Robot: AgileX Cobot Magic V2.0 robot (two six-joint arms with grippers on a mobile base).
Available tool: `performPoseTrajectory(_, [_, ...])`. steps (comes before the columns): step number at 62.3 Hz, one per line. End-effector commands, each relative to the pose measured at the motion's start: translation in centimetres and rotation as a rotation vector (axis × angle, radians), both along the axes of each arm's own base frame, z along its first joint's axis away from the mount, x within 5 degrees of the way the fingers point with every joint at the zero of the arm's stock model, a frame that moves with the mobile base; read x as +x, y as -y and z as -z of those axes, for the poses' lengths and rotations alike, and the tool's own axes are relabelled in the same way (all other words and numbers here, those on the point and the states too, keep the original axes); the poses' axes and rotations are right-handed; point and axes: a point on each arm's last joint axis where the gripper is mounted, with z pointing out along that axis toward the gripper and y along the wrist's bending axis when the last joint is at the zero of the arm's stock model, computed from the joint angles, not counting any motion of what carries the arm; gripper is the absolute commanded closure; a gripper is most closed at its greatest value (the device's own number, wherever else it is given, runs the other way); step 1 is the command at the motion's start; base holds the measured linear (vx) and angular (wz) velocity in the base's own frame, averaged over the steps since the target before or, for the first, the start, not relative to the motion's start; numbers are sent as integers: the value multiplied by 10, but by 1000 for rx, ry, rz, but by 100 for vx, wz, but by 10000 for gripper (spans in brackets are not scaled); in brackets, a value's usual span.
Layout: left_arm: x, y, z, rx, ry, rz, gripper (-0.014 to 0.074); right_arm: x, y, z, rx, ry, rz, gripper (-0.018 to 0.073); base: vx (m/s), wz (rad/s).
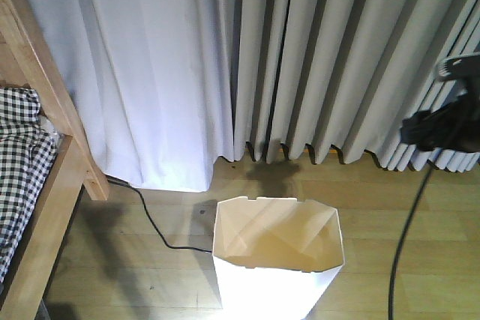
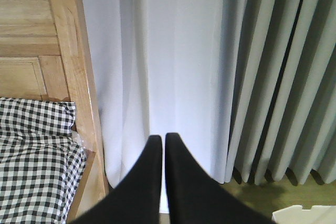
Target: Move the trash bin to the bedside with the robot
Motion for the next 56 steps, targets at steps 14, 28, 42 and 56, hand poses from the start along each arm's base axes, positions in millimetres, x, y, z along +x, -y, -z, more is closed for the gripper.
performPoseTrajectory(14, [1,0,-1,-8,65,1,603,-96,-7,-70,-17,445,66,51,0,0])
performPoseTrajectory(28, [1,0,-1,-8,65,1,603,-156,-9,-62,207,688,232,51,0,0])
performPoseTrajectory(42, [1,0,-1,-8,65,1,603,-183,-17,-57,218,782,173,51,0,0])
performPoseTrajectory(56, [1,0,-1,-8,65,1,603,-186,-20,-56,224,775,138,51,0,0])
